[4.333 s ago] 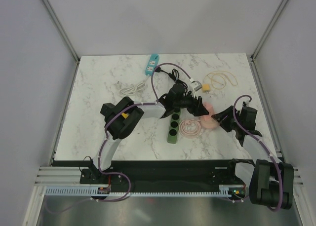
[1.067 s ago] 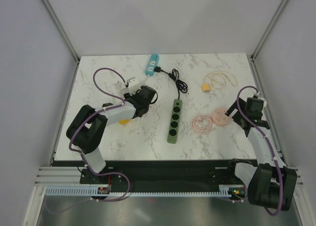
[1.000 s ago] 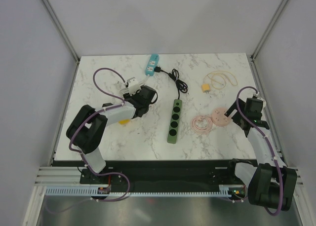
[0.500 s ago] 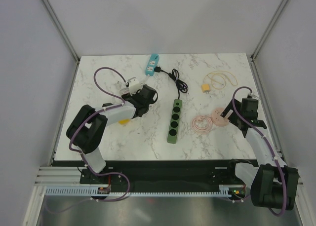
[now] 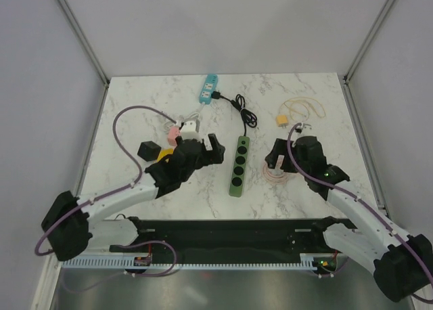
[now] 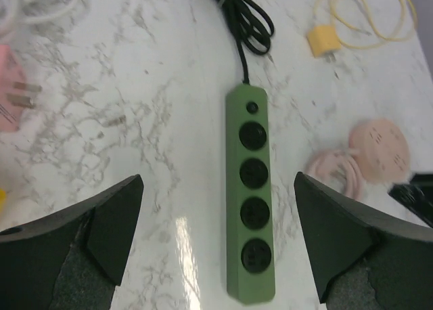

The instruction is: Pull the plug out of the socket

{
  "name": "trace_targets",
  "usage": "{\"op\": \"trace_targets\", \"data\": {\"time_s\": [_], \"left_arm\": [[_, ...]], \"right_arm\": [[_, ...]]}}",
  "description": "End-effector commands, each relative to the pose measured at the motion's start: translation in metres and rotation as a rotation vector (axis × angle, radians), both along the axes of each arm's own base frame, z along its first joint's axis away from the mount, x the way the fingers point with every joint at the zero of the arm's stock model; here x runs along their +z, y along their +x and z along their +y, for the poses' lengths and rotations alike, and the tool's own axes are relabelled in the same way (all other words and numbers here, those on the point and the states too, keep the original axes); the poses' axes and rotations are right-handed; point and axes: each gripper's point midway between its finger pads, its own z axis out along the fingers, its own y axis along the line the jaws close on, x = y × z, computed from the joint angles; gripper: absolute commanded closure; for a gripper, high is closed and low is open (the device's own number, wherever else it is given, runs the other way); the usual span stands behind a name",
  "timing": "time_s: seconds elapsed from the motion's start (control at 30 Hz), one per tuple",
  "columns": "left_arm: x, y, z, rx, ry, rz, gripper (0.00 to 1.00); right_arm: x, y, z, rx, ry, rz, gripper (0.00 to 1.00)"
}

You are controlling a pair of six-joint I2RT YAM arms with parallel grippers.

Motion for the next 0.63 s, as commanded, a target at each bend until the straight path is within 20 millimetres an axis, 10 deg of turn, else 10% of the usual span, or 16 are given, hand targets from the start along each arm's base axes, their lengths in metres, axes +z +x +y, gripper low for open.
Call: {"op": "trace_targets", "data": {"time_s": [0.0,0.23,0.6], "left_arm": [[-0.005,-0.055,-0.014,-0.234,-0.164,-0.001,0.0],[-0.008,-0.134,0.006,-0.403,-0.536,-0.004,0.0],[-0.016,-0.186,0.03,-0.545,-0.813,-0.083,0.0]], "right_arm": [[0.01,-0.008,0.032,0.038,0.031,-0.045,0.02],[-0.023,-0.061,0.099,0.136,0.041,-0.027,0.02],[-0.031,-0.105,0.096,0.167,0.426,-0.096,0.02]]}}
